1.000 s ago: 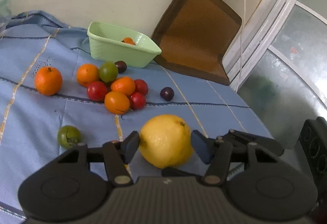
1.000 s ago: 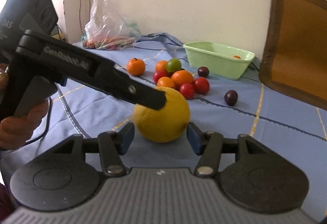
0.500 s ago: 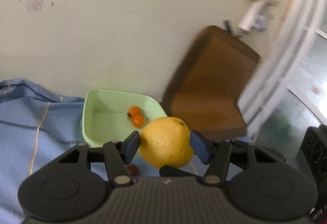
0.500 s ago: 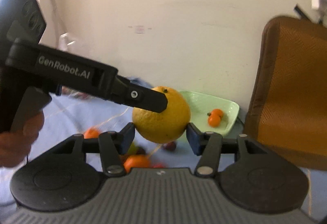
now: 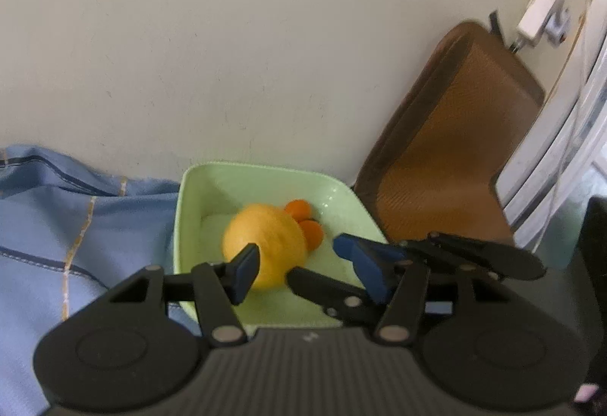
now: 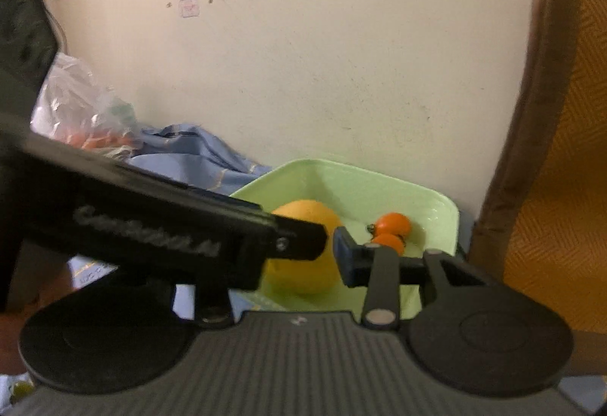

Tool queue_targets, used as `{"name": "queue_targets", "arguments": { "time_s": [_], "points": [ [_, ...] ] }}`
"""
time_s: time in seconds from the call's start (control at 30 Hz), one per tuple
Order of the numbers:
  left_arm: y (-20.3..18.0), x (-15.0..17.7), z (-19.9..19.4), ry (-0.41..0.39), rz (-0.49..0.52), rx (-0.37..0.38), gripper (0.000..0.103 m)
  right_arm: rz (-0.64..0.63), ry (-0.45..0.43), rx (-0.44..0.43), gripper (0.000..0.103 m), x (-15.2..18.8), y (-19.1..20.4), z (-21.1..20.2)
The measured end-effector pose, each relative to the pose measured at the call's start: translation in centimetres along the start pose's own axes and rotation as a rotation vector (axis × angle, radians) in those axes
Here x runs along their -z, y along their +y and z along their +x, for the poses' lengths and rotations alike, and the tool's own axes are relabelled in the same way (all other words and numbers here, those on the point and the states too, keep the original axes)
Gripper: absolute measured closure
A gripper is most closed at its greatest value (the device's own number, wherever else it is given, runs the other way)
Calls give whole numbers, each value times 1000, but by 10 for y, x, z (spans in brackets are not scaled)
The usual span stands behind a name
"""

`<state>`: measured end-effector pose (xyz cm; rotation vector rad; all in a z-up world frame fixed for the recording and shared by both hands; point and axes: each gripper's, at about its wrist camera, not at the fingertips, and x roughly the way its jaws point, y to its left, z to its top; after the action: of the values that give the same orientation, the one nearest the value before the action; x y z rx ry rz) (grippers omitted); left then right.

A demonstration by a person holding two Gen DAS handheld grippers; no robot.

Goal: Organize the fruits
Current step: 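Carry the yellow pomelo into the green basket and release it, then grasp an orange tomato with the left gripper while the right gripper grasps a dark plum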

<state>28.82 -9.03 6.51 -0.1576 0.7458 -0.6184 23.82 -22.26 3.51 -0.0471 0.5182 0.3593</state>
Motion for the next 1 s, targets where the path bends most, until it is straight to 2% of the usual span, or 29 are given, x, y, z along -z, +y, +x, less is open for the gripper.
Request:
{"name": "queue_targets", "arguments": {
  "time_s": [0.13,0.27,0.4,0.5,0.57,0.63,0.77,1.0],
  "points": [
    [2,14,-43,-52,-16,40,48,56,-26,-18,59,10,-7,-31],
    [7,41,-91,-82,-28,51,48,101,-53,-44,59,31,-4,-72],
    [16,86,-133,-123,-64,15,48,112,-67,-70,60,59,12,-106],
    [23,120,-161,-151,-86,-33,47,135,-99,-58,60,78,23,-122],
    [20,136,-169,-151,-82,-55,47,184,-108,-39,60,93,24,-131],
    [14,145,-170,-142,-61,-42,49,257,-94,-26,60,109,20,-137],
    [-10,151,-160,-128,26,-48,50,354,-67,4,62,127,14,-141],
    [-33,154,-131,-72,113,-76,50,285,-58,43,64,129,21,-143]
  ]
}}
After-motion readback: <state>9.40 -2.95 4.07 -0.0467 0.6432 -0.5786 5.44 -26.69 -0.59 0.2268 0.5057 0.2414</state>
